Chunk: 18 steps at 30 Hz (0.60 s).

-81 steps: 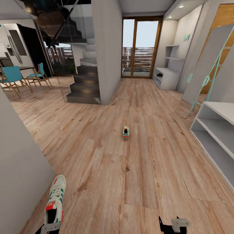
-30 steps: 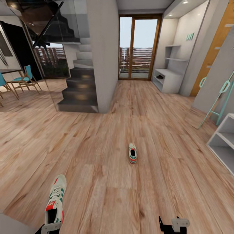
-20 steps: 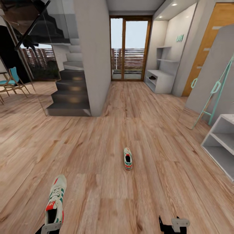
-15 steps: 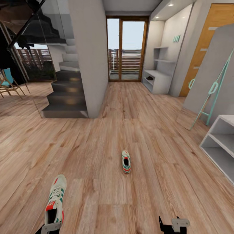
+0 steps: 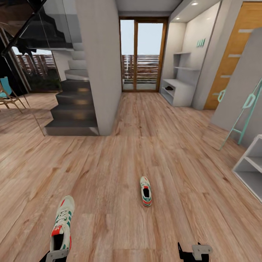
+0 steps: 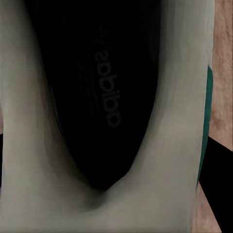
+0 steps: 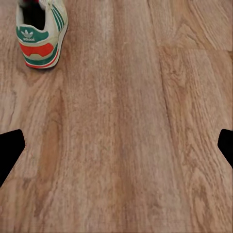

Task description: Pick up the two gym shoes and the two sandals from the corridor floor and place them onto the hallstand (shoe rack) in the corridor, making sure they are on the rack and not on the floor. Arrange them so the two gym shoes are next to each other and the two sandals are next to each other.

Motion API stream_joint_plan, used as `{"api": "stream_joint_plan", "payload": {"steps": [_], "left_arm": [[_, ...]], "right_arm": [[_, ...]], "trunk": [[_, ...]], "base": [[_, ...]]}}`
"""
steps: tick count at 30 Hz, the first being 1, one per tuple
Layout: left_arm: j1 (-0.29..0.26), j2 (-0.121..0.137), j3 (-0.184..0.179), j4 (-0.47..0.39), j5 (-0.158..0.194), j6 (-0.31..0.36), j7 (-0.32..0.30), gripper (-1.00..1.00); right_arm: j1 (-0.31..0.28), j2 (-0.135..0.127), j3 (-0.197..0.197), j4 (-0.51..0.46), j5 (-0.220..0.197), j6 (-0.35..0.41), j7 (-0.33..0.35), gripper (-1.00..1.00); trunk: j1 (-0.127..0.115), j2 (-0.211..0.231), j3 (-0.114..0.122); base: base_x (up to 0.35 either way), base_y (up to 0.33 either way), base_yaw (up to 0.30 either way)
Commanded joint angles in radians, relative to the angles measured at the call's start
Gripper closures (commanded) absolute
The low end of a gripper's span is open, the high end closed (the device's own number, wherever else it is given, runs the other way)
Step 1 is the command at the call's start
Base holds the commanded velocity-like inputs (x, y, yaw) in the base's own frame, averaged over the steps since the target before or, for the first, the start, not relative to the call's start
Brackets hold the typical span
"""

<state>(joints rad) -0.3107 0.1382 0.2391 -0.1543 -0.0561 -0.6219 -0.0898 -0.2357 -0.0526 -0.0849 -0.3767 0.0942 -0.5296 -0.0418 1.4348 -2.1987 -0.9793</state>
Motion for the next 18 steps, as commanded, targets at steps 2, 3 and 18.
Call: {"api": "stream_joint_plan", "payload": {"steps": [2,3,18], "left_arm": [[-0.001,0.0,0.009,0.001,-0.005,-0.002,-0.007,1.0],[-0.001,0.0,0.009,0.001,-0.005,-0.002,-0.007,1.0],[-0.001,0.0,0.011,0.001,-0.004,-0.002,-0.007,1.0]], "right_arm": [[-0.001,0.0,-0.004,0.0,0.01,-0.003,-0.004,-1.0],[-0.001,0.0,-0.004,0.0,0.01,-0.003,-0.004,-1.0],[-0.001,0.002,-0.004,-0.001,0.01,-0.003,-0.004,-1.0]], "trunk": [[0.0,0.0,-0.001],[0.0,0.0,-0.001],[0.0,0.0,-0.001]], "base": [[0.282,0.202,0.0],[0.282,0.199,0.0],[0.043,0.031,0.0]]}}
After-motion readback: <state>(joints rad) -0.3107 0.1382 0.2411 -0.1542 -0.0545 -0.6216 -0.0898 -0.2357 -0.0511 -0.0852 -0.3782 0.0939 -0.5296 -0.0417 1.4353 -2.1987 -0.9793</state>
